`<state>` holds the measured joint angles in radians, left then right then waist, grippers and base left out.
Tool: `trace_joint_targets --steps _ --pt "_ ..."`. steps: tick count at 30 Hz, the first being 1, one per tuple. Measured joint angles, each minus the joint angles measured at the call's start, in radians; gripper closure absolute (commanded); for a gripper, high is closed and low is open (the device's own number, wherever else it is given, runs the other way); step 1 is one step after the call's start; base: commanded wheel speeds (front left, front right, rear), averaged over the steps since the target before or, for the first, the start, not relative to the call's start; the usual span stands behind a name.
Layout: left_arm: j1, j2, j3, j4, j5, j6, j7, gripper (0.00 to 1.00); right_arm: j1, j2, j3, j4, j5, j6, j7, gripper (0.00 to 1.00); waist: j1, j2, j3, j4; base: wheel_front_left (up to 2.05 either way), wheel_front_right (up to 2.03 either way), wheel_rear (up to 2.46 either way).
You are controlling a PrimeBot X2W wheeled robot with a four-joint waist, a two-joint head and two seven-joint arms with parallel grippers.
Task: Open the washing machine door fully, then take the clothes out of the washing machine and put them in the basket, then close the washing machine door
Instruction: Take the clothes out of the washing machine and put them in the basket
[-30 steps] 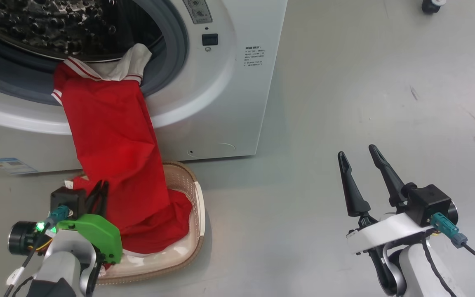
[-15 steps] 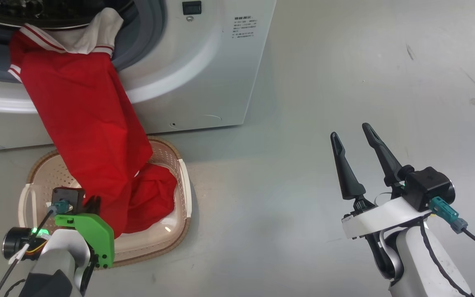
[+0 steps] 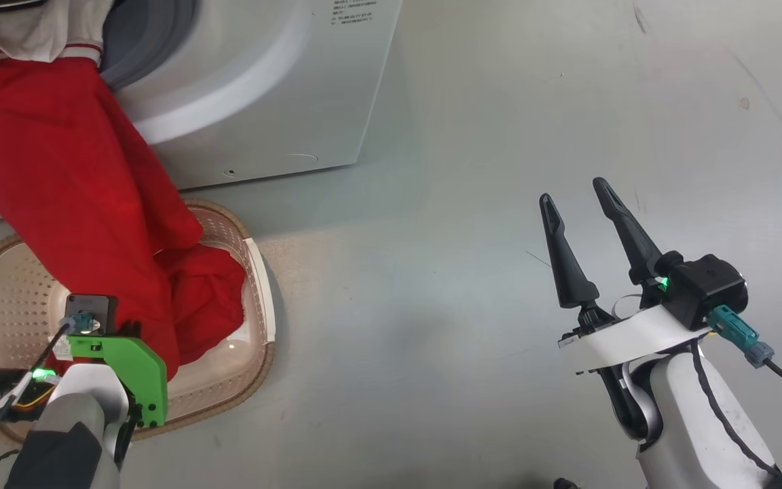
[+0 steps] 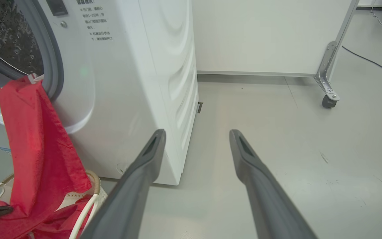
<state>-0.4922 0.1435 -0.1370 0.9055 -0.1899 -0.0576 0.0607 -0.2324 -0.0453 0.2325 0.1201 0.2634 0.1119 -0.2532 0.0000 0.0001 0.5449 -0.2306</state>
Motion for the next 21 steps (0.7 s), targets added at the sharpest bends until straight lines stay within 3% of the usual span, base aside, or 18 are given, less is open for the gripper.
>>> trace_joint_targets --steps 15,16,17,18,19,21 --pt "-0.053 0.004 0.002 0.092 0.001 0.003 -0.014 1.00 -0.016 0.000 -0.001 -0.002 0.020 -0.009 0.000 0.00 0.0000 0.0000 0.039 -0.037 0.00 0.00 0.00" --pt "-0.054 0.004 0.003 0.097 0.001 0.003 -0.014 0.95 -0.016 0.000 -0.001 -0.002 0.021 -0.011 0.000 0.00 0.0000 0.0000 0.039 -0.037 0.00 0.00 0.00" --pt "-0.056 0.003 0.003 0.104 0.001 0.003 -0.014 0.63 -0.016 0.000 -0.002 -0.002 0.021 -0.011 0.000 0.00 0.0000 0.0000 0.039 -0.037 0.00 0.00 0.00" --pt "-0.058 0.003 0.003 0.111 0.001 0.004 -0.014 0.20 -0.016 0.000 -0.002 -0.001 0.021 -0.013 0.000 0.00 0.0000 0.0000 0.038 -0.037 0.00 0.00 0.00" --pt "-0.061 0.002 0.003 0.119 0.001 0.004 -0.015 0.00 -0.016 0.000 -0.002 -0.001 0.021 -0.015 0.000 0.00 0.0000 0.0000 0.038 -0.037 0.00 0.00 0.00" --pt "-0.066 0.001 0.004 0.130 0.001 0.004 -0.015 0.00 -0.019 0.000 -0.002 0.000 0.021 -0.017 0.000 0.00 0.0000 0.0000 0.036 -0.036 0.00 0.00 0.00"
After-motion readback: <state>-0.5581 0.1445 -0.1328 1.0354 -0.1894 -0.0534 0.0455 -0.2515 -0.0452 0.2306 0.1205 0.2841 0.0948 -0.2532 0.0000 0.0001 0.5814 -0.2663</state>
